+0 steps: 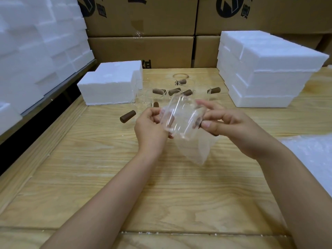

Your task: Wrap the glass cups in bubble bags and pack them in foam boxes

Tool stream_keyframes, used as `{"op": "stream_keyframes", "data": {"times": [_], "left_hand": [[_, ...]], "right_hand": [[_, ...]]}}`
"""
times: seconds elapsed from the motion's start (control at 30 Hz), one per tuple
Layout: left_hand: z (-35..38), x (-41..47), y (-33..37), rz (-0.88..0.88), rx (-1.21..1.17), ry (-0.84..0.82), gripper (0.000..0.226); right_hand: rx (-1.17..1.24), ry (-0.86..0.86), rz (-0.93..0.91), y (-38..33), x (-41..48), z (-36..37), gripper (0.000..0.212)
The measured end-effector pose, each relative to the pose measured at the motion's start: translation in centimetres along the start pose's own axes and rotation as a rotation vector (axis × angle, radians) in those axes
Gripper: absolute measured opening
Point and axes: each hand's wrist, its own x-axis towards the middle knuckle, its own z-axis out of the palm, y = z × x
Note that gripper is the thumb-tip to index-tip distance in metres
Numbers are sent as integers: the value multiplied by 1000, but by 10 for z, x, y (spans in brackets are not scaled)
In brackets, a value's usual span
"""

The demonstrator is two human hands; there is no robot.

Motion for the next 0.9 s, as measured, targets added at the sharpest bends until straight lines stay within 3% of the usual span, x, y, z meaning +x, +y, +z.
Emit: {"op": "stream_keyframes", "data": {"times": [0.1, 0.37, 0.53, 0.67, 0.9], "left_hand": [[-3, 1, 1, -28, -36, 7, 18], [-3, 5, 6, -128, -121, -49, 14], [-4, 6, 9, -113, -157, -26, 15], [0, 2, 9, -82, -177, -63, 12], [-2, -3, 12, 49, -166, -231, 9]], "right_hand": [[-52, -29, 59, -1, 0, 8, 8], [-121, 164, 42, 2, 1, 1, 18], [-571, 299, -49, 5, 2, -1, 9], [-809, 333, -127, 9, 1, 4, 14], [-900, 357, -90, 16, 3, 17, 16]]}}
